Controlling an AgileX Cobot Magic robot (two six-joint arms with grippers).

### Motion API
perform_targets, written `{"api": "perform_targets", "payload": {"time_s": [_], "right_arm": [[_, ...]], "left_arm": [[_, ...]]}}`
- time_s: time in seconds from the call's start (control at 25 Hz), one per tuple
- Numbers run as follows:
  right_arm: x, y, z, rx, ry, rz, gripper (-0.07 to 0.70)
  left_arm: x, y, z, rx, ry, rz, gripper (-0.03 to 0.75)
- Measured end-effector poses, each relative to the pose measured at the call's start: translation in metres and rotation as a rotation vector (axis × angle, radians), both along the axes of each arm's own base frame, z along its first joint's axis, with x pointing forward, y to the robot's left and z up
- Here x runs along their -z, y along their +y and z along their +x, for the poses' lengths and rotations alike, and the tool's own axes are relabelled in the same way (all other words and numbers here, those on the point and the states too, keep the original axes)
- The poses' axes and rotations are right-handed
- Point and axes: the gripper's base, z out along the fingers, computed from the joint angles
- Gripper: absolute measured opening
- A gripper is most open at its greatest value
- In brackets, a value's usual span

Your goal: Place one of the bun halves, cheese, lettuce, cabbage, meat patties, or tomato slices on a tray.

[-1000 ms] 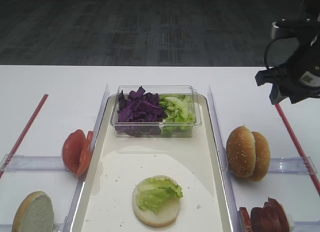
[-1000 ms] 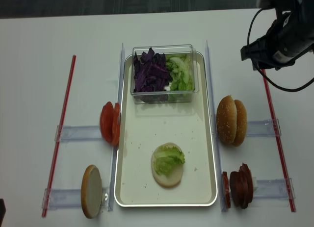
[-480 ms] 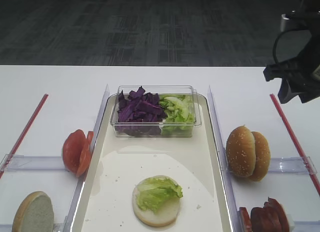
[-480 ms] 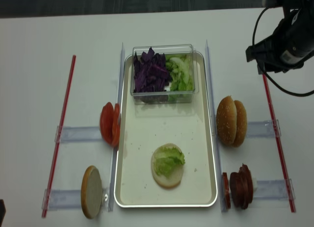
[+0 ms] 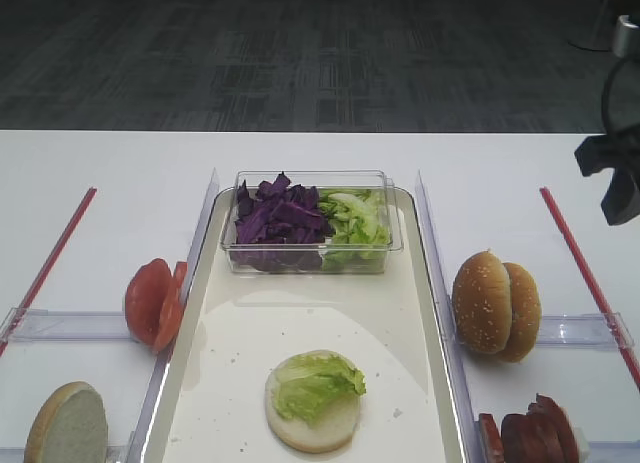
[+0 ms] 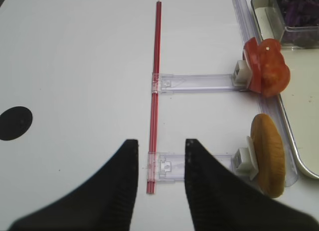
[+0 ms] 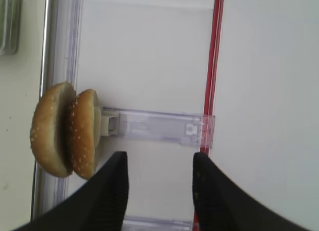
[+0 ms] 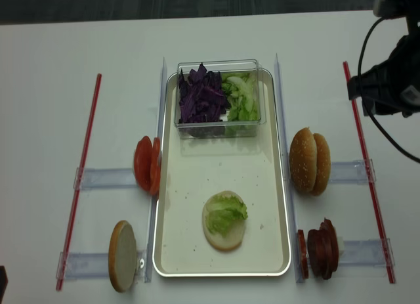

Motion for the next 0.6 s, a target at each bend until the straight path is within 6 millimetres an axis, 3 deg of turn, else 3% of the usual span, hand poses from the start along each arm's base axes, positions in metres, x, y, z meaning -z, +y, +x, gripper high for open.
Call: {"api": "perform_targets", "payload": {"time_s": [0.16, 0.4, 0.6], "right_arm": [[-0.003, -0.001, -0.024, 0.000, -0.025, 0.001, 0.344], [-0.016, -0.004, -0.083, -0.008, -0.064, 0.004, 0.344], [-0.017, -0.006, -0.121, -0.013, -0.091, 0.002, 0.344]], "left_arm": [[0.000, 0.000, 0.000, 0.000, 0.000, 0.000, 0.223], [0.000, 0.000, 0.000, 0.000, 0.000, 0.000, 0.223], [0.000, 0.000, 0.000, 0.000, 0.000, 0.000, 0.223]]}}
